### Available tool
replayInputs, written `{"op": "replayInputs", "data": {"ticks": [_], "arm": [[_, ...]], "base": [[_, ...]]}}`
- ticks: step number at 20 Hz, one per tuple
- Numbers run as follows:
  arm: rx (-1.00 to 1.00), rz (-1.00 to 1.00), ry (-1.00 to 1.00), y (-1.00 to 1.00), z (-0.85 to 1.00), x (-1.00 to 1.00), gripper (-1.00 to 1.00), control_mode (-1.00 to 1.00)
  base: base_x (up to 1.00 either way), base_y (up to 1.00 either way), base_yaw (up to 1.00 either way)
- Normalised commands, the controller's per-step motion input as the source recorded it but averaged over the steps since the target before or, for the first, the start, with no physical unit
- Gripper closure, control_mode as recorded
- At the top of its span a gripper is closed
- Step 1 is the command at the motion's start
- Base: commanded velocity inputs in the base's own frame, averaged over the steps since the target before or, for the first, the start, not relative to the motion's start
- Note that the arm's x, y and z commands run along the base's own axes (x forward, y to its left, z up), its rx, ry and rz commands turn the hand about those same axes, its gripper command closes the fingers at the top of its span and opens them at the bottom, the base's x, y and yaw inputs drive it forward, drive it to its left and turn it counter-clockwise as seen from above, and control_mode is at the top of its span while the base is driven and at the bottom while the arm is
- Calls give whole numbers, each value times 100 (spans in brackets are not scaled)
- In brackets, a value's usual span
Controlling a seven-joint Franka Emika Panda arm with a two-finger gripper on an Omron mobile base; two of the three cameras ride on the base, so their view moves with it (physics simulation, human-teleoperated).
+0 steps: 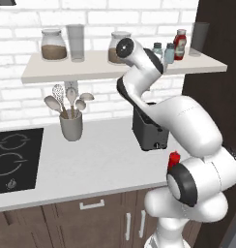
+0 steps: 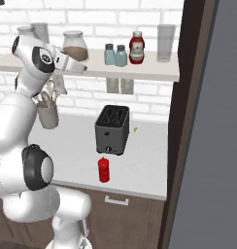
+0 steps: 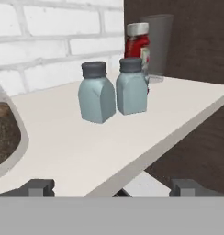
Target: Put the shaker and condiment bottle from the counter next to their counterparts in the cabinet.
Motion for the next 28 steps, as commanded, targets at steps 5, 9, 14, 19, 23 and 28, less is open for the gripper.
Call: {"op": "replayInputs", "data": {"ticks": [5,9,14,19,23,28], "arm": [[0,9,0,11,-22,-100,-100,-100],[0,3,-18,-1,-24,-99,-100,-100],[0,-6,-25,2,-66,-100,-100,-100],[0,-40,-16,16,-71,-96,-100,-100],[2,-45,-4,1,-50,-56,-100,-100],[8,-42,11,0,-10,11,-100,-100]], "base": [[0,0,0],[0,0,0],[0,0,0],[0,0,0],[0,0,0],[0,0,0]]}}
